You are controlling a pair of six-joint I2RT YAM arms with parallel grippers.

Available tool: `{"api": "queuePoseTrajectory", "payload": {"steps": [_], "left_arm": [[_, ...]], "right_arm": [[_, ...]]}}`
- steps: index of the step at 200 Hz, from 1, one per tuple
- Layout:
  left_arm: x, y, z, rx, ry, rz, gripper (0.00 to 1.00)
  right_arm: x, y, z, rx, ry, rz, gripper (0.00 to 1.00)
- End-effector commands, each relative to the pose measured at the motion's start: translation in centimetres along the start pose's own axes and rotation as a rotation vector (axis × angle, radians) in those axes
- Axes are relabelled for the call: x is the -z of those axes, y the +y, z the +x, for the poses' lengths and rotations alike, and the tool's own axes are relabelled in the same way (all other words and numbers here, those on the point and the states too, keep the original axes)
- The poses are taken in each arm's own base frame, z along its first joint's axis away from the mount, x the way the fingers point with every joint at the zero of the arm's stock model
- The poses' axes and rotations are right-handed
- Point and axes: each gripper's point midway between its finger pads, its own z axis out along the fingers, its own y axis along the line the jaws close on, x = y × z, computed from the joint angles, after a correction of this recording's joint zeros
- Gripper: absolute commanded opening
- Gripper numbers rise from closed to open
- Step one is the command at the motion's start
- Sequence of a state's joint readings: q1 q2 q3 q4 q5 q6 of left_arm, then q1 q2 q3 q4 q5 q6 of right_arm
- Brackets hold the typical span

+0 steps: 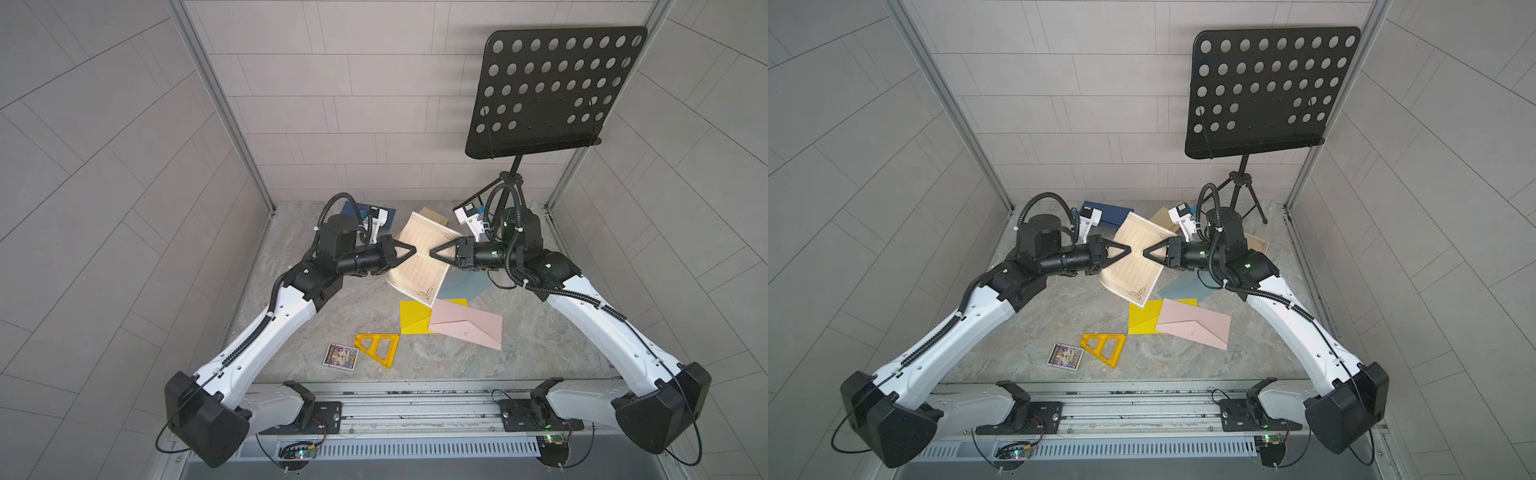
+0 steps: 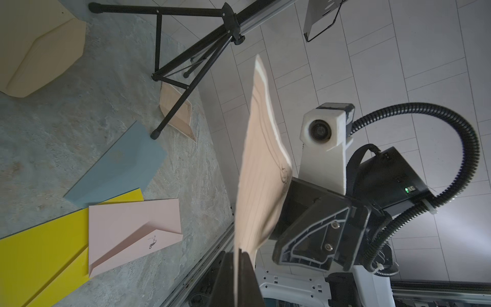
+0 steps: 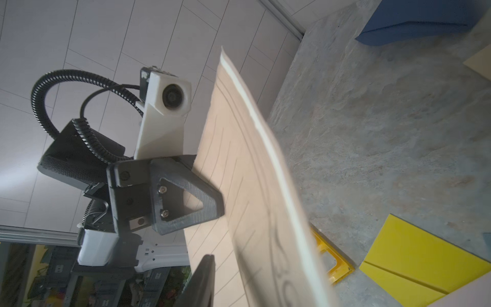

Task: Take the letter paper out of the envelope
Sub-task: Unfold the letter paper.

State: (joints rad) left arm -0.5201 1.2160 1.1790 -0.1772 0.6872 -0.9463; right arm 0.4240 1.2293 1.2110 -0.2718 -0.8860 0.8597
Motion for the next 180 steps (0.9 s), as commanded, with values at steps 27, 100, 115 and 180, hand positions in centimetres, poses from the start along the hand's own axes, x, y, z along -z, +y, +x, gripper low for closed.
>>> {"api": "queuePoseTrajectory", "payload": {"steps": [27,100,115,180], "left_arm": [[-0.3,-1.5,-2.2,0.032,-0.09,0.048,0.0],[-1.2,-1.4,-2.1,0.076,-0.098,0.087,0.0],[-1.3,-1.3,-2.0,0.075,-0.101,0.081,0.0],[-1.7,-1.5,-1.5,0.066,-0.09,0.08,0.0]], "right_arm": [[0.3,0.0,-0.8,-0.109,-0.13,-0.058,0.5],[-0.6,0.8,-2.3,-0.188,-0.177,-0.144,0.39],[-0.9,0.8,-2.3,-0.197,-0.172,-0.144,0.31],[0.0,-1.5,-1.2,-0.148,-0.143,0.075,0.0]]}}
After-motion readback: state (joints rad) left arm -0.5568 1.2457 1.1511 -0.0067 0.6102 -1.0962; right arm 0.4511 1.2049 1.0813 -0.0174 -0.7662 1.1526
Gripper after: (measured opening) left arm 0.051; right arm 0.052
